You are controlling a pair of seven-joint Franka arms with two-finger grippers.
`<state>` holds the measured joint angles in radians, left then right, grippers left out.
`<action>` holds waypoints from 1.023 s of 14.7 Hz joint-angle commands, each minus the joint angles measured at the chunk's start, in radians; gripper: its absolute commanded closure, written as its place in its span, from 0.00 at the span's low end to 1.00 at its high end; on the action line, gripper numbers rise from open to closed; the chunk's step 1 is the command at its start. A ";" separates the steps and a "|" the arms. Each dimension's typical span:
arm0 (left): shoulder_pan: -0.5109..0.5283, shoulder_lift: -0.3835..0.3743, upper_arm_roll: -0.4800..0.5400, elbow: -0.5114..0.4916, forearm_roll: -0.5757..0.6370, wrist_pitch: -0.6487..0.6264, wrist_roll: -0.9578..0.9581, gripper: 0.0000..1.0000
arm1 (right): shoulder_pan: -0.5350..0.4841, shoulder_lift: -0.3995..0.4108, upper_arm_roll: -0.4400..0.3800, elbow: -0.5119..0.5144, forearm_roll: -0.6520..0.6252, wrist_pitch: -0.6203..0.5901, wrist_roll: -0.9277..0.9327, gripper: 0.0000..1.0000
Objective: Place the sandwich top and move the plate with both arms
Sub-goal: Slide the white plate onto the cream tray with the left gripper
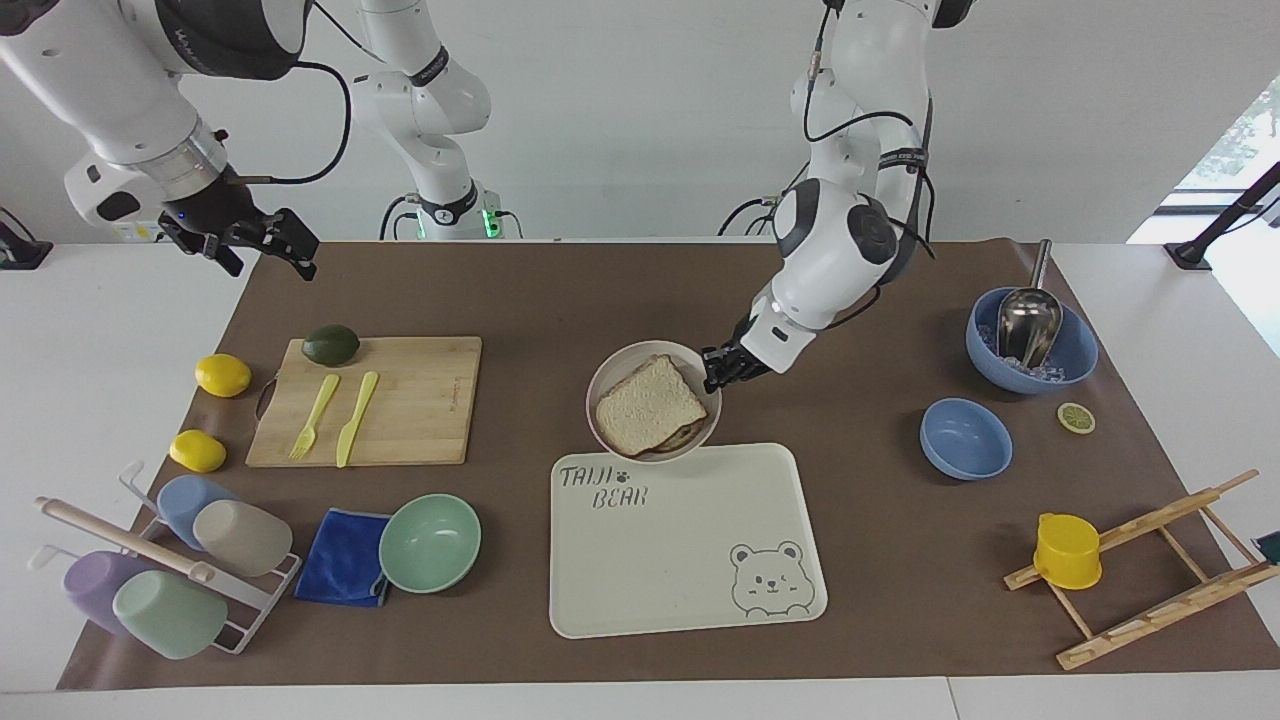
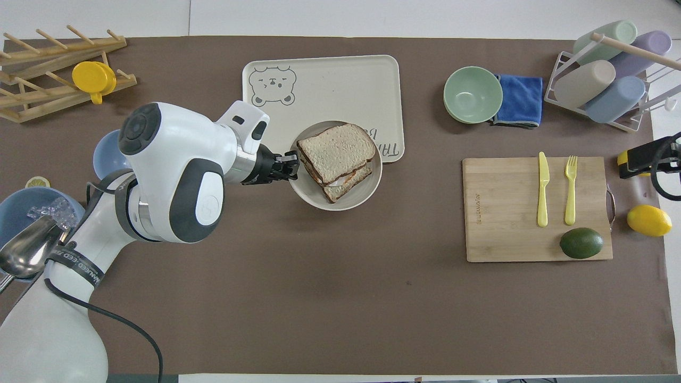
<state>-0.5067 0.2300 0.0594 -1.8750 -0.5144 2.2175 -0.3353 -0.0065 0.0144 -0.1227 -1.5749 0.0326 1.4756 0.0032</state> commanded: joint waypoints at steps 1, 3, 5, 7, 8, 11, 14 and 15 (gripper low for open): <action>0.059 0.072 -0.006 0.114 -0.012 -0.024 -0.011 1.00 | -0.013 -0.019 0.012 -0.024 -0.005 0.011 -0.025 0.00; 0.082 0.136 -0.006 0.195 -0.030 -0.022 -0.013 1.00 | -0.013 -0.019 0.012 -0.024 -0.005 0.011 -0.025 0.00; 0.089 0.222 -0.003 0.276 -0.030 -0.030 -0.013 1.00 | -0.013 -0.019 0.012 -0.024 -0.005 0.011 -0.025 0.00; 0.109 0.300 -0.003 0.341 -0.032 -0.018 -0.013 1.00 | -0.013 -0.019 0.012 -0.024 -0.005 0.011 -0.025 0.00; 0.112 0.324 -0.003 0.356 -0.030 -0.010 -0.011 1.00 | -0.013 -0.019 0.012 -0.024 -0.005 0.011 -0.025 0.00; 0.100 0.357 -0.003 0.350 0.020 0.068 0.016 1.00 | -0.013 -0.019 0.012 -0.024 -0.005 0.011 -0.025 0.00; 0.082 0.354 -0.007 0.310 0.025 0.097 0.056 1.00 | -0.013 -0.019 0.012 -0.024 -0.005 0.011 -0.025 0.00; 0.074 0.351 -0.006 0.291 0.025 0.131 0.056 1.00 | -0.013 -0.019 0.012 -0.024 -0.005 0.011 -0.025 0.00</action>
<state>-0.4140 0.5911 0.0486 -1.5574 -0.5004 2.2961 -0.2938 -0.0065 0.0144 -0.1227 -1.5749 0.0326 1.4756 0.0032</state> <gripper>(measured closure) 0.943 0.000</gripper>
